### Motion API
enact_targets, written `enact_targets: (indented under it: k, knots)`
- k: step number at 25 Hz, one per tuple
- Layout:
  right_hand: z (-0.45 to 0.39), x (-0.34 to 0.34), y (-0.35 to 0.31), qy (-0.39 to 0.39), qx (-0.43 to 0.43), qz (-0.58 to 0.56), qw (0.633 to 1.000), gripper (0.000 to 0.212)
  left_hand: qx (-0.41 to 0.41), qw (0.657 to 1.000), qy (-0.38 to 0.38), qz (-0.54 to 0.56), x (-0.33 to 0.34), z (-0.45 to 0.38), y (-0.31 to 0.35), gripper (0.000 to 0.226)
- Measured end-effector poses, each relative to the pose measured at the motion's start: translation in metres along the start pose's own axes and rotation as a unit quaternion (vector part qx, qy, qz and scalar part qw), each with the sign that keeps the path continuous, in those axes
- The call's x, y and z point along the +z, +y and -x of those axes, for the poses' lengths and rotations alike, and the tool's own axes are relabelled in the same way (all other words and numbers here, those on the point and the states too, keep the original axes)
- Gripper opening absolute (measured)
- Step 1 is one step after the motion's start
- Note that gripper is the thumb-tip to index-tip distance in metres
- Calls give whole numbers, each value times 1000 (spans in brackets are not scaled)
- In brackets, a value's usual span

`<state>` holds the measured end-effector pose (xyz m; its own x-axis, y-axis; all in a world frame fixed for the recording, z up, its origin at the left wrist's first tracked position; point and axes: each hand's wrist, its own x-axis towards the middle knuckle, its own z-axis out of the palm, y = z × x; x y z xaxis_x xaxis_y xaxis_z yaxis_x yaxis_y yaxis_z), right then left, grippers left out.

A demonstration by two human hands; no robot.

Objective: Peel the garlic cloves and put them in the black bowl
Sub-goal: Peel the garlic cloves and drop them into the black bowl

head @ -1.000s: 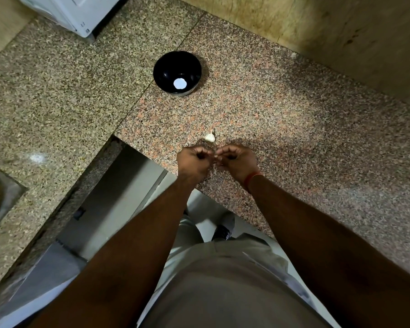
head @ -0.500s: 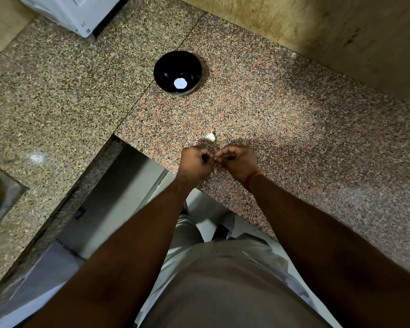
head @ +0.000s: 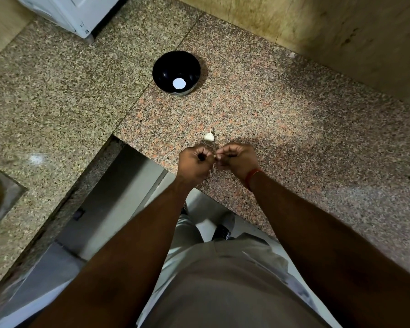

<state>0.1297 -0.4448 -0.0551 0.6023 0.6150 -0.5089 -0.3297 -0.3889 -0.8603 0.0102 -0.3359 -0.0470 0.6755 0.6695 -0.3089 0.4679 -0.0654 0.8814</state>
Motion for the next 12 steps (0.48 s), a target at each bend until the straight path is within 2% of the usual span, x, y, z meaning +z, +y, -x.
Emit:
enact_targets:
  k: [4, 12]
  knots:
    - [2, 3, -1, -5, 18, -2, 1000, 13, -50, 996, 8, 80, 4, 7, -2, 14]
    - [2, 3, 0, 6, 12, -19, 1000, 19, -60, 993, -2, 105, 0, 5, -3, 13]
